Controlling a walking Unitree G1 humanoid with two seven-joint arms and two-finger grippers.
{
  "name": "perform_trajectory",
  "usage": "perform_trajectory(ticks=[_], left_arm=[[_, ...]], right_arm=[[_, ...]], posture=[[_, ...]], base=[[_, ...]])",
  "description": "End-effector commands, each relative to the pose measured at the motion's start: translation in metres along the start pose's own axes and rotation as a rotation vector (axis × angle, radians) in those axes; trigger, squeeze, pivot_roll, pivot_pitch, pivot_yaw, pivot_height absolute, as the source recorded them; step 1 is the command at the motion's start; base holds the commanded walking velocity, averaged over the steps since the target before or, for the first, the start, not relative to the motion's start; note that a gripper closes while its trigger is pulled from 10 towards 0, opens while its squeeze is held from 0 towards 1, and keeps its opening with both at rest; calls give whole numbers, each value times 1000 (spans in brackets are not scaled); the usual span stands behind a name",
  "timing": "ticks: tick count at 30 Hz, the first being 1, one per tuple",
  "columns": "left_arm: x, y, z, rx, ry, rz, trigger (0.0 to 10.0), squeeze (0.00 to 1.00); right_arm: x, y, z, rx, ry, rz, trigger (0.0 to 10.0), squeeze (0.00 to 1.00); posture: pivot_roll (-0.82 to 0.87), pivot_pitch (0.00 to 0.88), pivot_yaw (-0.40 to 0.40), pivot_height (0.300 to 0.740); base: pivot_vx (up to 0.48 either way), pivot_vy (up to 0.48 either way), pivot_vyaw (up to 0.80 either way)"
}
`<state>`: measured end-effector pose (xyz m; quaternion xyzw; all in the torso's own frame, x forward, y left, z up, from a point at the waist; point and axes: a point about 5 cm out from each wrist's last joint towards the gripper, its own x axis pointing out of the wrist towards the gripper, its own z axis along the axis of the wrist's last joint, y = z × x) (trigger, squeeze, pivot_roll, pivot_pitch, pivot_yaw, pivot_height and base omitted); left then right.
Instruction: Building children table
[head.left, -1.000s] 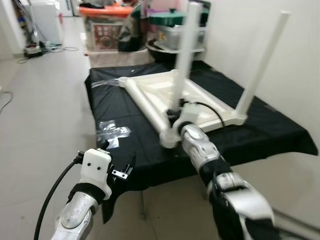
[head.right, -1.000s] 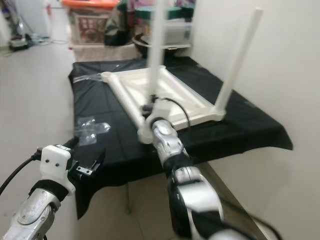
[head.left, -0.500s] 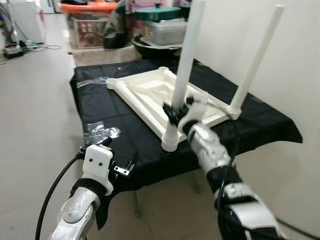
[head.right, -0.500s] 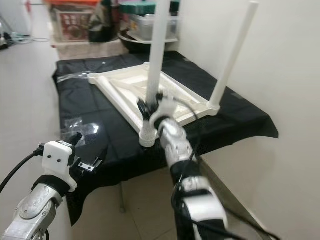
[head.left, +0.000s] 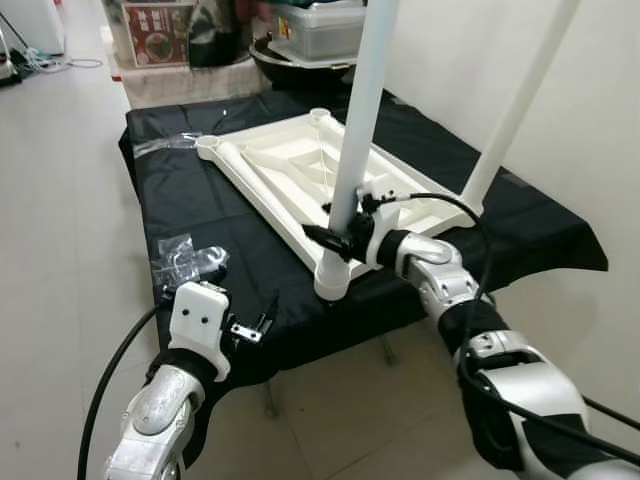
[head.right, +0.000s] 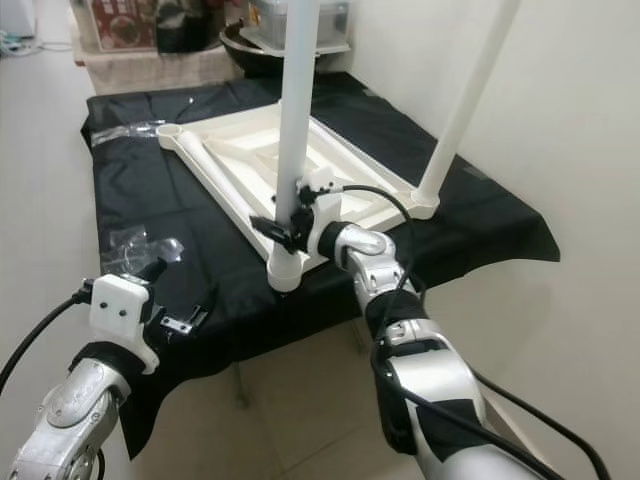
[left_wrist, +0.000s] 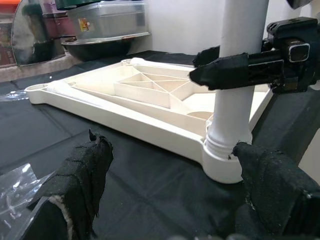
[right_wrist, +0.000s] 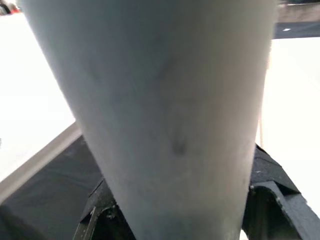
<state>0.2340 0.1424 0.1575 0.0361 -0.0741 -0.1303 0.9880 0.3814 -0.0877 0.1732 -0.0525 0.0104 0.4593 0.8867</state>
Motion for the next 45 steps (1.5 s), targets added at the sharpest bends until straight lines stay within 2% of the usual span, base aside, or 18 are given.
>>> perform_trajectory(ticks=[1,2,5,6,7,10,18,19,20,22,24,25,26,27,32,37,39,45], left_arm=[[-2,-2,-1,6,1,1,10000,0],[-2,-2,-1,6,1,1,10000,0],[-2,-2,-1,6,0,8,10000,0],[-3,-2,-2,8,3,4,10000,0],[-3,-2,-2,8,3,4,10000,0],[-3,-2,-3,10,8,-1,10000,0],[0,-4,0,5,-3,-5,10000,0],[0,-5,0,2,-2,-9,10000,0],[2,-5,0,-2,-5,-13,10000,0],[3,-5,1,-4,-9,-17,10000,0],[4,-5,1,-4,-9,-18,10000,0],[3,-4,0,-3,-6,-18,10000,0],[3,-4,0,-3,-6,-18,10000,0],[3,-4,-2,-2,-3,-18,10000,0],[2,-7,-1,-10,-5,-23,10000,0],[1,-8,-4,-17,0,-18,10000,0],[4,-9,0,-24,-12,-15,10000,0],[-1,-8,-2,-11,2,-26,10000,0]], right_arm=[[8,11,-7,-26,51,64,0,0],[8,11,-7,-26,51,64,0,0],[9,-5,-5,19,39,-249,0,0],[2,-21,-10,57,76,-556,0,0],[2,-21,-10,57,76,-556,0,0],[-17,-36,-24,85,171,-946,0,0],[-5,-10,-40,128,179,-997,0,0],[14,11,-40,137,156,-859,6392,0],[30,27,-29,144,70,-686,10000,1000],[42,35,-9,154,-54,-458,10000,1000],[43,34,-4,162,-79,-405,10000,1000],[41,30,3,141,-114,-355,10000,302],[41,30,3,141,-114,-355,10000,302],[40,28,10,119,-135,-267,10000,0],[27,21,17,-7,-124,-28,10000,0],[23,15,13,-48,-33,-2,10000,0],[28,9,14,-8,-26,-122,0,0],[28,-2,10,95,-18,-387,0,0]], posture=[[126,0,-118,740],[126,0,-118,740],[123,0,-110,740],[119,0,-106,740],[119,0,-106,740],[108,0,-99,740],[113,0,-93,740],[108,0,-88,740],[103,0,-84,740],[104,0,-87,740],[104,0,-87,740],[95,0,-85,740],[95,0,-85,740],[95,0,-88,740],[103,0,-104,740],[106,0,-109,740],[113,0,-106,740],[125,0,-105,740]], base=[[0,0,0],[0,0,0],[0,0,0],[0,0,0],[0,0,0],[0,0,0],[0,0,0],[0,0,0],[0,0,0],[0,0,0],[0,0,0],[0,0,0],[0,0,0],[0,0,0],[0,0,0],[0,0,0],[0,0,0],[0,0,0]])
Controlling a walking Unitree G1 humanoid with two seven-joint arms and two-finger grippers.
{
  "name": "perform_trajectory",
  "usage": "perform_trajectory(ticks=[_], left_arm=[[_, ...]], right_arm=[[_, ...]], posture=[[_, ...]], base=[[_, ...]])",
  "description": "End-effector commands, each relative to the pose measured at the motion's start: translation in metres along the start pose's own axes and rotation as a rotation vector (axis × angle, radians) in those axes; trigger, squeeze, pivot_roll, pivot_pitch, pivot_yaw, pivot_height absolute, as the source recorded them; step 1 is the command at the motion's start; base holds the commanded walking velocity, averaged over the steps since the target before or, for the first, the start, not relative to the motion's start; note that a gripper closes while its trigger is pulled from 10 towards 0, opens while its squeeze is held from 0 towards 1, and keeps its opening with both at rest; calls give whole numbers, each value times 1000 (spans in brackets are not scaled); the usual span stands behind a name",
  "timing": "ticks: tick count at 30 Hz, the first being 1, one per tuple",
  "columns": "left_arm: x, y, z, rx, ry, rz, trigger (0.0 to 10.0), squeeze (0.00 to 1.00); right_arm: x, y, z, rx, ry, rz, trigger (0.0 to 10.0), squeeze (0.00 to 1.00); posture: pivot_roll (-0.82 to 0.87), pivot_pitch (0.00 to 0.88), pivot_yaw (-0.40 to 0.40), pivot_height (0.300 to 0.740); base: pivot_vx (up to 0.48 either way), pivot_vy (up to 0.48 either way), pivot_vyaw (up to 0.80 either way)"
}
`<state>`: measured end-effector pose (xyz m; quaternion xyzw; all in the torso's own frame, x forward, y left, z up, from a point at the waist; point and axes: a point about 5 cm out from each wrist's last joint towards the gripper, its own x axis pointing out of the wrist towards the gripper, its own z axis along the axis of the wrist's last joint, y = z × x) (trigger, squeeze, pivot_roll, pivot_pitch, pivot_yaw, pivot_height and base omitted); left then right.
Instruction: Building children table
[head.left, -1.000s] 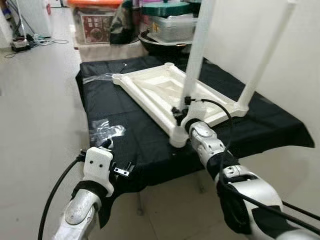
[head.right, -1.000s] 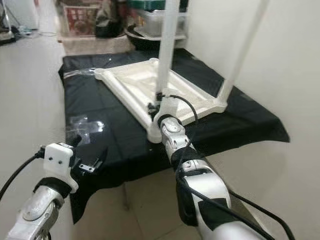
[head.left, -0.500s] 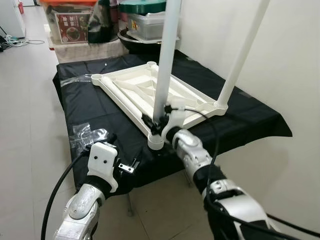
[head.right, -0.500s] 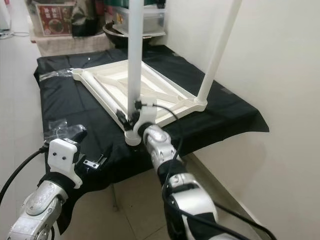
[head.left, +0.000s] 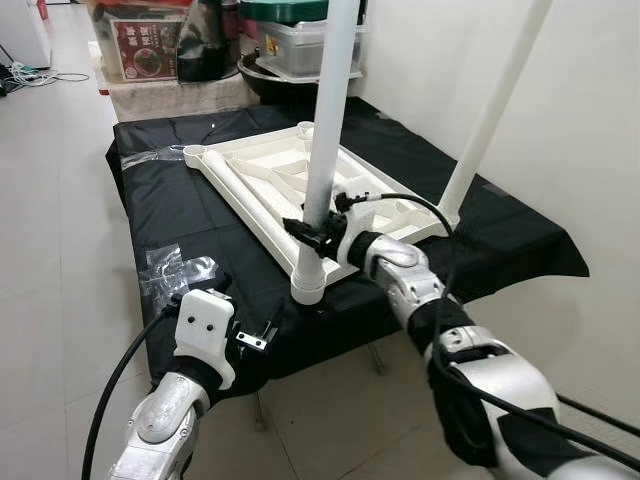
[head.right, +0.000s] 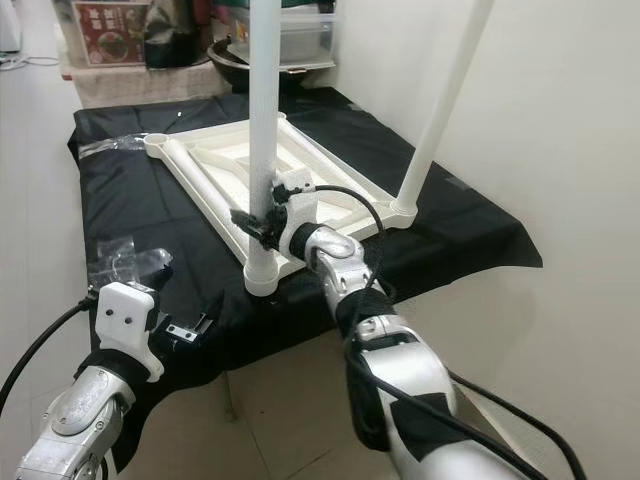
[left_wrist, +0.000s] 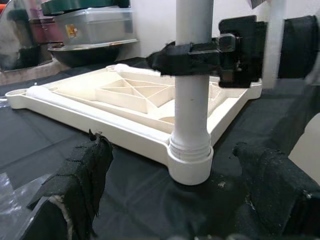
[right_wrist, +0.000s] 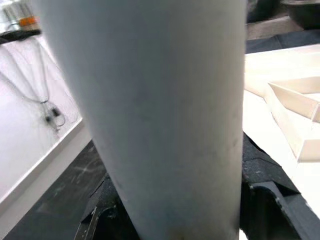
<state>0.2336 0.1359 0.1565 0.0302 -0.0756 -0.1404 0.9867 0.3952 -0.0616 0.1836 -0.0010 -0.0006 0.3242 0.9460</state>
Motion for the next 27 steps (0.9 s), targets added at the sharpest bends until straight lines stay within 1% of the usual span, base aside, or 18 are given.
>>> perform_trajectory(ticks=[1,2,3,4,6,7,8,9,12,13,14,18,19,21,22,24,26,27], left_arm=[[-3,-1,-1,2,7,-6,10000,0],[-3,-1,-1,2,8,-5,10000,0],[-3,-1,-1,2,8,-5,10000,0],[-4,-1,0,2,8,-5,10000,0],[-4,-1,0,2,8,-5,10000,0],[-4,-1,1,2,7,-4,10000,0],[-3,-3,0,-2,9,-4,10000,0],[-2,-4,1,-7,7,-8,10000,0],[-2,-5,2,-11,6,-12,10000,0],[0,-6,3,-14,3,-20,10000,0],[1,-6,2,-11,6,-30,10000,0],[2,-5,0,-4,9,-40,10000,0],[4,-3,1,-2,6,-39,10000,0],[4,-3,1,-2,6,-39,10000,0],[4,-2,2,-2,0,-33,10000,0],[4,-2,2,-2,0,-33,10000,0],[3,-4,0,-8,1,-27,10000,0],[3,-4,0,-8,1,-27,10000,0]], right_arm=[[-5,-20,-8,45,64,-323,0,0],[-15,-36,-17,113,97,-580,0,0],[-15,-36,-17,113,97,-580,0,0],[-27,-46,-27,177,145,-777,0,0],[-27,-46,-27,177,145,-777,0,0],[-34,-52,-35,214,181,-895,0,0],[-30,-36,-45,229,189,-886,0,0],[-20,-12,-52,233,206,-781,3098,0],[-13,6,-54,237,212,-700,3098,0],[-3,25,-47,228,149,-551,10000,0],[2,33,-40,226,91,-442,10000,1000],[7,37,-26,197,13,-328,10000,1000],[10,34,-18,166,-9,-263,10000,910],[10,34,-18,166,-9,-263,10000,910],[12,32,-5,131,-46,-153,10000,0],[12,32,-5,131,-46,-153,10000,0],[4,24,9,-44,-62,213,10000,0],[4,24,9,-44,-62,213,10000,0]], posture=[[118,0,-101,740],[118,0,-102,740],[118,0,-102,740],[124,0,-105,740],[124,0,-105,740],[124,0,-105,740],[131,0,-91,740],[125,0,-81,740],[125,0,-81,740],[117,0,-64,740],[117,0,-64,740],[113,0,-66,740],[114,0,-71,740],[114,0,-71,740],[113,0,-73,740],[113,0,-73,740],[120,0,-93,740],[120,0,-93,740]], base=[[0,0,0],[0,0,0],[0,0,0],[0,0,0],[0,0,0],[0,0,0],[0,0,0],[0,0,0],[0,0,0],[0,0,0],[0,0,0],[0,0,0],[0,0,0],[0,0,0],[0,0,0],[0,0,0],[0,0,0],[0,0,0]])
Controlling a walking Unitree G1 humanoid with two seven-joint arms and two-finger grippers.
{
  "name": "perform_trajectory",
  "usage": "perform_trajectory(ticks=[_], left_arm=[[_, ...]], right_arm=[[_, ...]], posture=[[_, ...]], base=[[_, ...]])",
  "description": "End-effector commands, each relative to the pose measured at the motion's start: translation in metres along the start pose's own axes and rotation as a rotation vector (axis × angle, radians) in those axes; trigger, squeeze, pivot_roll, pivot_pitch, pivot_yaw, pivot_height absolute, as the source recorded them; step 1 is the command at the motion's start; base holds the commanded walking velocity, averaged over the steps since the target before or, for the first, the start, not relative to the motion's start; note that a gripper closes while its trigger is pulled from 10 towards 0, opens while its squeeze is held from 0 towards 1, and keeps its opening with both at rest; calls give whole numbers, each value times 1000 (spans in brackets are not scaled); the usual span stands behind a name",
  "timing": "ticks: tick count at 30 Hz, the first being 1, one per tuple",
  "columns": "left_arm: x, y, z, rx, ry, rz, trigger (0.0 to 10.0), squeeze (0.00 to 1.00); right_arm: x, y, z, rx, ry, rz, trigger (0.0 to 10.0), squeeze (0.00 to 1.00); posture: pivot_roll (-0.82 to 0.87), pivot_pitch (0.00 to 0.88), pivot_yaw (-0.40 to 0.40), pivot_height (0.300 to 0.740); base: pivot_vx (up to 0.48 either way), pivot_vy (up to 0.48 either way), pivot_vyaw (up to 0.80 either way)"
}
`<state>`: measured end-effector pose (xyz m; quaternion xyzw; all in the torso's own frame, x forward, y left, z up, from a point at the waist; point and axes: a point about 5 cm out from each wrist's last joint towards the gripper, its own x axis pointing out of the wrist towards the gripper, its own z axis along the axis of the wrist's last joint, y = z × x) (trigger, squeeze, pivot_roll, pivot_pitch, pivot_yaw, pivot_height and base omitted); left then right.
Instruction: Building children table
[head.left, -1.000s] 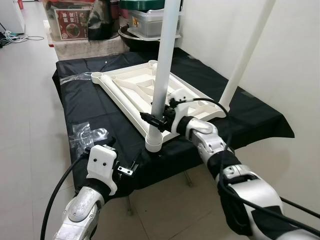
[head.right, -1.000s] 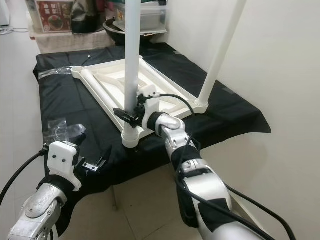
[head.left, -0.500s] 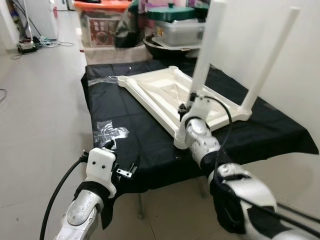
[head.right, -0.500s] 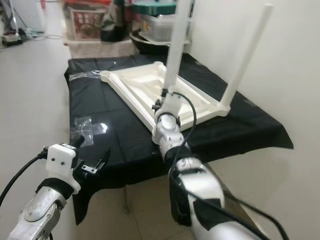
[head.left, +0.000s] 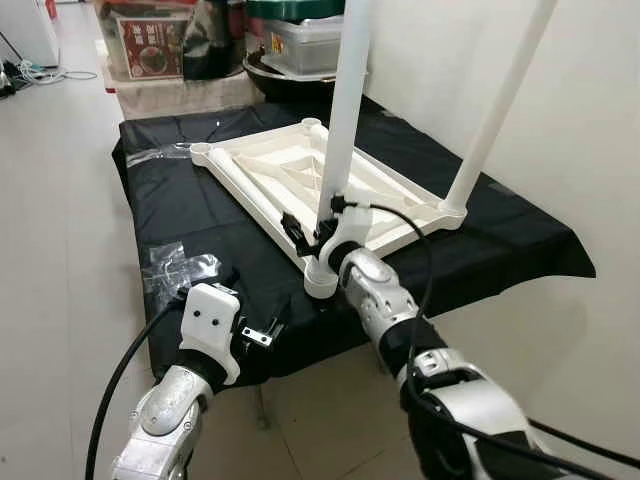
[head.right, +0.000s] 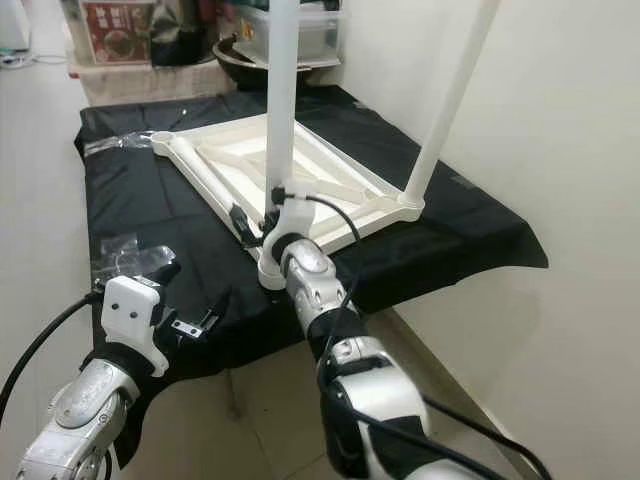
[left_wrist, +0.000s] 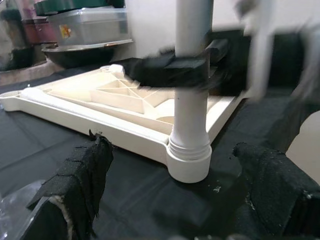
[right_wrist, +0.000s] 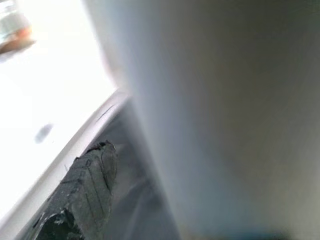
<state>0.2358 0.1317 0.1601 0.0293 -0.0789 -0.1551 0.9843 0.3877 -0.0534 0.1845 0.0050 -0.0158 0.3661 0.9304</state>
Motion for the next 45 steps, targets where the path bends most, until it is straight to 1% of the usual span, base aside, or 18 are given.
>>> perform_trajectory(ticks=[1,5,6,16,17,19,20,21,23,27,28,31,32,34,35,38,39,45], left_arm=[[-1,-1,-3,-5,9,3,10000,0],[0,-3,-3,-11,7,2,10000,0],[2,-3,-3,-9,3,1,10000,0],[3,-3,-2,-3,-4,-5,10000,0],[3,-3,-3,-2,-1,-4,10000,0],[3,-3,-3,-2,-1,-4,10000,0],[3,-4,-3,-3,0,-3,10000,0],[3,-4,-3,-3,0,-3,10000,0],[2,-8,-4,-8,5,-13,10000,0],[1,-7,-5,-8,10,-16,10000,0],[1,-6,-5,-9,11,-15,10000,0],[1,-5,-4,-9,11,-13,10000,0],[2,-6,-4,-7,11,-22,10000,0],[2,-6,-4,-7,11,-22,10000,0],[3,-7,-4,-7,11,-28,10000,0],[4,-6,-5,-4,9,-27,10000,0],[5,-5,-3,-6,3,-24,10000,0],[5,-4,-5,-3,7,-23,10000,0]], right_arm=[[6,12,8,-44,-27,124,10000,0],[-3,8,2,-155,60,294,10000,0],[-6,9,-4,-180,100,333,0,0],[2,6,-5,-159,119,176,0,0],[2,-11,-6,-110,129,-112,0,0],[2,-11,-6,-110,129,-112,0,0],[-8,-32,-12,-20,140,-446,0,0],[-8,-32,-12,-20,140,-446,0,0],[-38,-54,-38,105,187,-888,0,0],[-40,-45,-50,151,203,-912,0,0],[-31,-25,-55,155,214,-812,4941,0],[-24,-10,-56,156,217,-729,4941,0],[-16,3,-44,136,133,-573,10000,808],[-16,3,-44,136,133,-573,10000,808],[-10,9,-32,90,64,-451,10000,1000],[-3,9,-16,34,2,-308,10000,1000],[3,10,-2,5,-43,-162,10000,0],[3,9,16,6,-57,195,10000,0]], posture=[[120,0,-93,740],[125,0,-95,740],[130,0,-98,740],[125,0,-103,740],[125,0,-104,740],[125,0,-104,740],[120,0,-101,740],[120,0,-101,740],[114,0,-91,740],[102,0,-78,740],[92,0,-73,740],[92,0,-73,740],[77,0,-65,740],[77,0,-65,740],[83,0,-70,740],[90,0,-76,740],[87,0,-76,740],[92,0,-87,740]], base=[[0,0,0],[0,0,0],[0,0,0],[0,0,0],[0,0,0],[0,0,0],[0,0,0],[0,0,0],[0,0,0],[0,0,0],[0,0,0],[0,0,0],[0,0,0],[0,0,0],[0,0,0],[0,0,0],[0,0,0],[0,0,0]])
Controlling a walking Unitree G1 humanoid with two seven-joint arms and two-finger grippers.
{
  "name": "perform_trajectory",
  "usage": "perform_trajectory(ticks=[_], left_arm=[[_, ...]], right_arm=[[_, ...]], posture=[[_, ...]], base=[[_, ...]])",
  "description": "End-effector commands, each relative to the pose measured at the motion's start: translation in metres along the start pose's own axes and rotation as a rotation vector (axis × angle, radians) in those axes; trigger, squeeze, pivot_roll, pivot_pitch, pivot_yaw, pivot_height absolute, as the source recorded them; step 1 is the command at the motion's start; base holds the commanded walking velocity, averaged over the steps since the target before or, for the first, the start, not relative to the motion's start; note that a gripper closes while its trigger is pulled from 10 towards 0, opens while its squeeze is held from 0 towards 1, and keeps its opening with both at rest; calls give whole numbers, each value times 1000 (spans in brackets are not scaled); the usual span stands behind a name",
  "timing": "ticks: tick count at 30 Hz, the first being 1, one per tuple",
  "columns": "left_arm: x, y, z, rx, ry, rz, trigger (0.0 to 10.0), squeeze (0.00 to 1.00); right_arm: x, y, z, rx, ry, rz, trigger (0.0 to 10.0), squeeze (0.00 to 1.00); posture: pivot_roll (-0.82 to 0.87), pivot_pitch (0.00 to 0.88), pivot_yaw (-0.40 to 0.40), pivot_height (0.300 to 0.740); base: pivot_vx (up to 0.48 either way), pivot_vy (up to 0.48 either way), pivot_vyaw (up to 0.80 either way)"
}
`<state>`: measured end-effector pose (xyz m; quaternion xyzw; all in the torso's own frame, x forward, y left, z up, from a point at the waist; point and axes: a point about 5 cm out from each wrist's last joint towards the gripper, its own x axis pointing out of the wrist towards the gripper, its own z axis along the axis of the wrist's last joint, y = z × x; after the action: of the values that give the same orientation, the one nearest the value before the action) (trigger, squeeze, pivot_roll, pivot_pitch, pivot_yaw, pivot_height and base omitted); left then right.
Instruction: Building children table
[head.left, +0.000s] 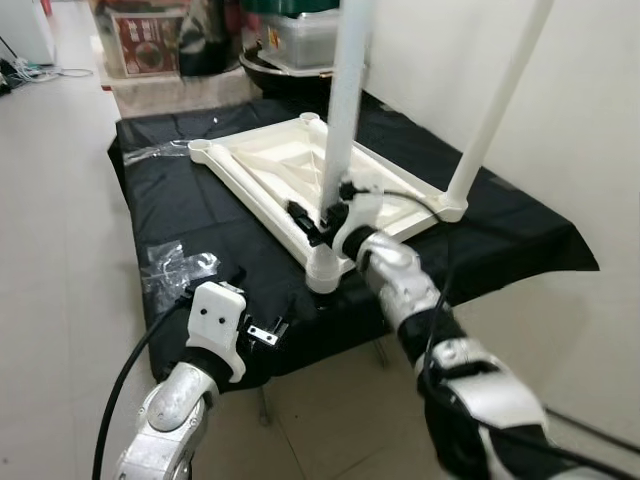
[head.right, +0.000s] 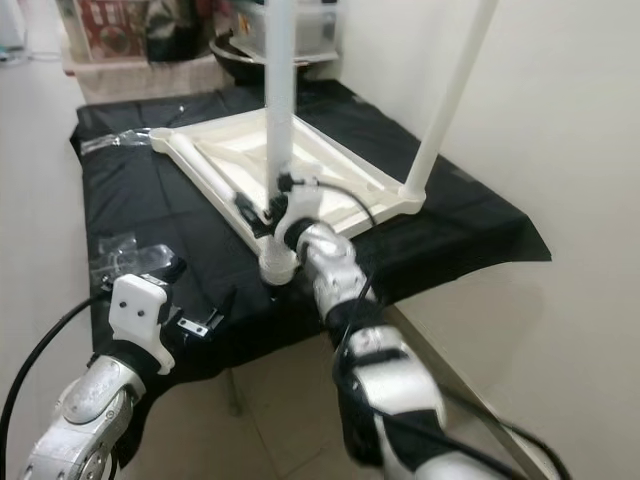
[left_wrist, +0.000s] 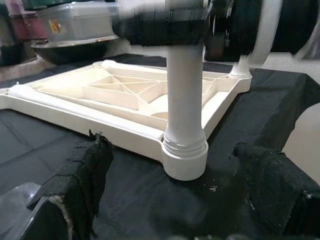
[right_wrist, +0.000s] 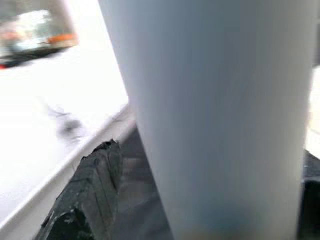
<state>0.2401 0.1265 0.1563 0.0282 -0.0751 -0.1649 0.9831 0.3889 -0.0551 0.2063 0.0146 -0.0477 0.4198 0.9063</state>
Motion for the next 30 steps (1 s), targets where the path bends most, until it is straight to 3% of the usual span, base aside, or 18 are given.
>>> perform_trajectory(ticks=[1,3,4,8,9,21,22,23,24,25,26,27,28,30], left_arm=[[0,-1,-1,2,-1,-4,10000,0],[0,-1,-1,2,-1,-4,10000,0],[0,-1,-1,1,-4,3,10000,0],[-1,-2,-1,-1,-4,9,10000,0],[-2,-3,-1,-1,-3,13,10000,0],[-1,-3,0,-3,-6,15,10000,0],[-2,-2,-2,6,1,12,10000,0],[-2,-2,-2,6,1,12,10000,0],[-2,-2,-1,5,0,7,10000,0],[-2,-3,-1,4,-1,4,10000,0],[-1,-3,-2,2,2,2,10000,0],[-1,-4,-3,0,4,0,10000,0],[1,-4,0,-3,-1,-5,10000,0],[2,-4,1,-4,-5,-9,10000,0]], right_arm=[[2,10,-6,-7,40,175,10000,0],[2,10,-6,-7,40,175,10000,0],[1,15,-13,-44,113,257,10000,0],[1,20,-20,-84,160,298,10000,0],[1,25,-28,-97,194,312,0,0],[1,26,-34,-87,219,271,0,0],[1,15,-37,-67,238,57,0,0],[1,15,-37,-67,238,57,0,0],[-12,-7,-52,52,237,-431,0,0],[-30,-19,-65,138,273,-777,0,0],[-38,-14,-77,225,324,-966,0,0],[-41,-10,-83,280,352,-1017,0,0],[-33,-2,-80,289,323,-958,10000,0],[-28,3,-77,290,298,-916,10000,0]], posture=[[101,0,-98,740],[101,0,-98,740],[106,0,-103,740],[118,0,-117,740],[123,0,-119,740],[123,0,-111,740],[116,0,-105,740],[116,0,-105,740],[102,0,-93,740],[102,0,-90,740],[101,0,-79,740],[101,0,-79,740],[100,0,-61,740],[100,0,-61,740]], base=[[0,0,0],[0,0,0],[0,0,0],[0,0,0],[0,0,0],[0,0,0],[0,0,0],[0,0,0],[0,0,0],[0,0,0],[0,0,0],[0,0,0],[0,0,0],[0,0,0]])
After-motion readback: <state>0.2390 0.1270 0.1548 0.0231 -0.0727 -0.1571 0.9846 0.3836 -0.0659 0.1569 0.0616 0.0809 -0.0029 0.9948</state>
